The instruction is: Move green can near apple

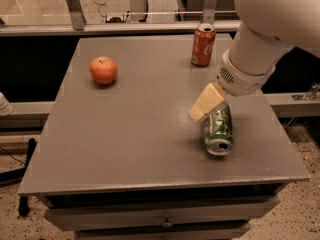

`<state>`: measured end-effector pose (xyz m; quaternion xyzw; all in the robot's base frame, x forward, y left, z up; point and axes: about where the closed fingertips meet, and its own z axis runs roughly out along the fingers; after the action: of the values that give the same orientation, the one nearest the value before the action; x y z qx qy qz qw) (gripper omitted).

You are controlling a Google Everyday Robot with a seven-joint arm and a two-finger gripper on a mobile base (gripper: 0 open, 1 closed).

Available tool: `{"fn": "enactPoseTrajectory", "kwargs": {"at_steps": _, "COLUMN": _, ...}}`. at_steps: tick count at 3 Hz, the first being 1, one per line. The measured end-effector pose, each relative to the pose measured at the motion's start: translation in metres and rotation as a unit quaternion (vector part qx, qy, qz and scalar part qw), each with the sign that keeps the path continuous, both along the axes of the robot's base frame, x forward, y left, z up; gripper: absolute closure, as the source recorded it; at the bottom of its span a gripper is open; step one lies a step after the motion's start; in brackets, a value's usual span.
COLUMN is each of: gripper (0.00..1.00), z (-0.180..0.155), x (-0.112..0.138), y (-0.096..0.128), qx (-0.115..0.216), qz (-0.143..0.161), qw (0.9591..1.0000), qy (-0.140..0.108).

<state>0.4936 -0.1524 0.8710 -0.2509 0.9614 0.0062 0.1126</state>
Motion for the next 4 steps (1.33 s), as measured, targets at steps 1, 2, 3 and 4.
{"fn": "enactPoseTrajectory", "kwargs": {"at_steps": 1, "gripper": 0.0, "z": -0.011, "x": -0.004, "y": 0.008, "qx": 0.011, "qz": -0.065, "qw": 0.9977, "qy": 0.012}}
{"fn": "enactPoseTrajectory", "kwargs": {"at_steps": 2, "gripper": 0.0, "z": -0.022, "x": -0.013, "y": 0.007, "qx": 0.013, "qz": -0.109, "qw": 0.9937, "qy": 0.021}}
{"fn": "enactPoseTrajectory", "kwargs": {"at_steps": 3, "gripper": 0.15, "z": -0.027, "x": -0.022, "y": 0.005, "qx": 0.012, "qz": -0.127, "qw": 0.9916, "qy": 0.02}}
{"fn": "enactPoseTrajectory", "kwargs": {"at_steps": 4, "gripper": 0.38, "z": -0.03, "x": -0.027, "y": 0.006, "qx": 0.013, "qz": -0.135, "qw": 0.9907, "qy": 0.018}}
